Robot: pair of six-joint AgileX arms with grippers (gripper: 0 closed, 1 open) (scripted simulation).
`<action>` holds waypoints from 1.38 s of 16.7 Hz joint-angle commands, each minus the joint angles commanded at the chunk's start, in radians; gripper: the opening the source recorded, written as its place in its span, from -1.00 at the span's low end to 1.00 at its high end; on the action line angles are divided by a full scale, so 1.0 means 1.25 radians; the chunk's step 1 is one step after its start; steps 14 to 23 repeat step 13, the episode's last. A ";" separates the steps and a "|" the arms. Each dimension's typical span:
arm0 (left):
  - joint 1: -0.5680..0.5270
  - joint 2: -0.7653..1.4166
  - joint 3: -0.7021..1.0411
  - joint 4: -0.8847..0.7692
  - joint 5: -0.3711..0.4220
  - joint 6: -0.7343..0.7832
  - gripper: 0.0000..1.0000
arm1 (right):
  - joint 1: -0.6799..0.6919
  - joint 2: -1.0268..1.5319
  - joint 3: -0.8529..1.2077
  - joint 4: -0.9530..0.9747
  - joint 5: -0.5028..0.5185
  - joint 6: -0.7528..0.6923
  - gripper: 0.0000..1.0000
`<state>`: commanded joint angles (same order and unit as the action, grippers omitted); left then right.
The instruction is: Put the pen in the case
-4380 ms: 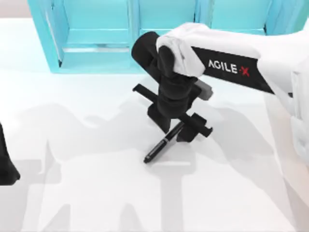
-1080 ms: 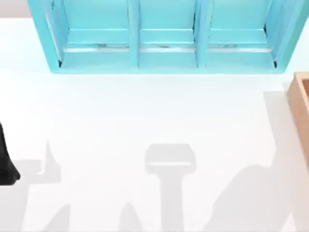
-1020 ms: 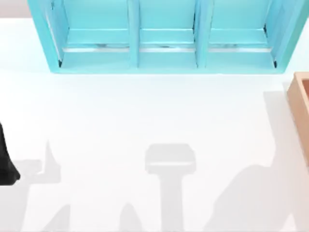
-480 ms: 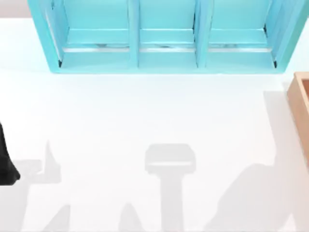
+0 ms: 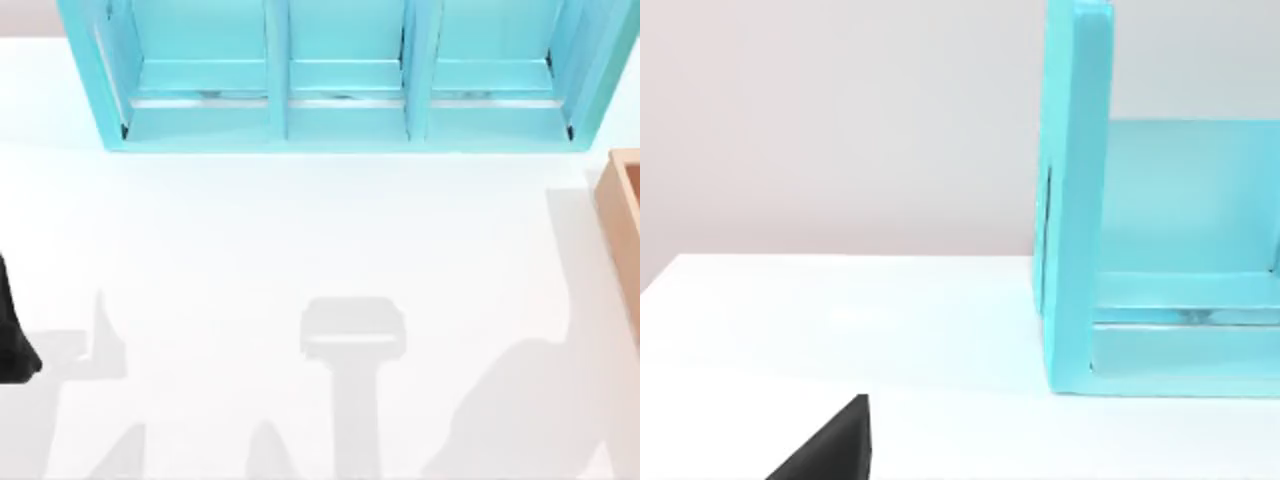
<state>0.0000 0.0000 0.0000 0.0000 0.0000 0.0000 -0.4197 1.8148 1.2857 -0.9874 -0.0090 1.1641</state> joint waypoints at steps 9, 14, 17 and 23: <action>0.000 0.000 0.000 0.000 0.000 0.000 1.00 | 0.000 0.000 0.000 0.000 0.000 0.000 1.00; 0.000 0.000 0.000 0.000 0.000 0.000 1.00 | 0.000 0.000 0.000 0.000 0.000 0.000 1.00; 0.000 0.000 0.000 0.000 0.000 0.000 1.00 | 0.000 0.000 0.000 0.000 0.000 0.000 1.00; 0.000 0.000 0.000 0.000 0.000 0.000 1.00 | 0.000 0.000 0.000 0.000 0.000 0.000 1.00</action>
